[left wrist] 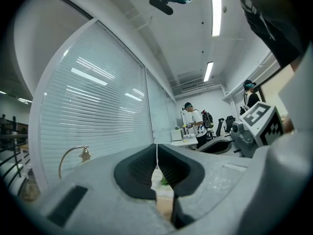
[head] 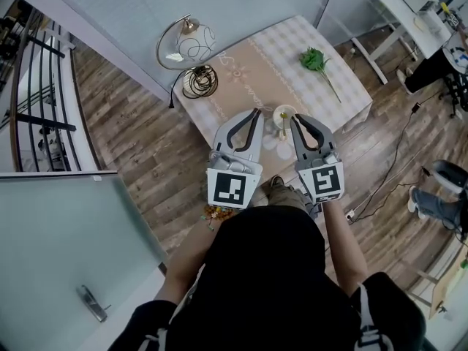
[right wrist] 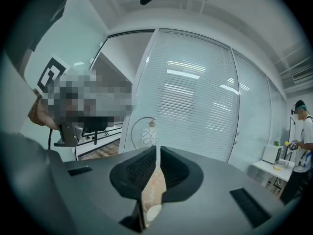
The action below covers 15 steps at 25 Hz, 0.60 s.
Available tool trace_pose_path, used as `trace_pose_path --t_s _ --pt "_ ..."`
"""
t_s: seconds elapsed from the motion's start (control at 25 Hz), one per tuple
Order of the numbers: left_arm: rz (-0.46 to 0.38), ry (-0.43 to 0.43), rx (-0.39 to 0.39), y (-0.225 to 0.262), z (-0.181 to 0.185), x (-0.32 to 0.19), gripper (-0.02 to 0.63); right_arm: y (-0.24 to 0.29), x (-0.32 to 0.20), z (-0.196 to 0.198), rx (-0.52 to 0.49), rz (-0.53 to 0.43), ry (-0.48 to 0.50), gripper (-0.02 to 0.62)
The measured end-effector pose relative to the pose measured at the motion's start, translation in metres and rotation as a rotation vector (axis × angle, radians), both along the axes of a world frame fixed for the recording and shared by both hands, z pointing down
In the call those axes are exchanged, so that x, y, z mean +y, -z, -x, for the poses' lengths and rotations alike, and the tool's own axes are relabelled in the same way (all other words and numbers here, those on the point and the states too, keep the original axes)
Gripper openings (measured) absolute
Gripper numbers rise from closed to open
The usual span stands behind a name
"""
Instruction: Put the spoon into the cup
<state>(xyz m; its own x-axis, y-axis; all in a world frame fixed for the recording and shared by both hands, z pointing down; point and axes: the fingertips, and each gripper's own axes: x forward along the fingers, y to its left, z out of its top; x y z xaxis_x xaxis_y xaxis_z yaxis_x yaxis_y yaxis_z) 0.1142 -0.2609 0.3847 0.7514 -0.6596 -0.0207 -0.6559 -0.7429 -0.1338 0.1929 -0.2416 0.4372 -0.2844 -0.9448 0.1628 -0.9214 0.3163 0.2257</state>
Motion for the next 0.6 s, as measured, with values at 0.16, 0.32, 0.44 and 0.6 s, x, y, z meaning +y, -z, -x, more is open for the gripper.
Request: trace_pose_path --t_s 0.16,0.32,0.44,0.6 --pt "-0.021 -0.031 -0.012 0.005 0.007 0.005 0.021 0.009 0.004 0.01 -0.029 -0.012 -0.014 0.009" --pt "-0.034 -0.024 0.007 0.011 0.02 0.006 0.021 0.018 0.006 0.023 -0.045 -0.038 -0.033 0.009" --pt "-0.039 -0.006 0.02 0.015 0.031 0.005 0.022 0.025 0.008 0.031 -0.046 -0.055 -0.028 0.009" --pt "-0.057 0.006 0.028 0.021 0.038 0.006 0.021 0.036 0.01 0.036 -0.046 -0.092 -0.027 0.009"
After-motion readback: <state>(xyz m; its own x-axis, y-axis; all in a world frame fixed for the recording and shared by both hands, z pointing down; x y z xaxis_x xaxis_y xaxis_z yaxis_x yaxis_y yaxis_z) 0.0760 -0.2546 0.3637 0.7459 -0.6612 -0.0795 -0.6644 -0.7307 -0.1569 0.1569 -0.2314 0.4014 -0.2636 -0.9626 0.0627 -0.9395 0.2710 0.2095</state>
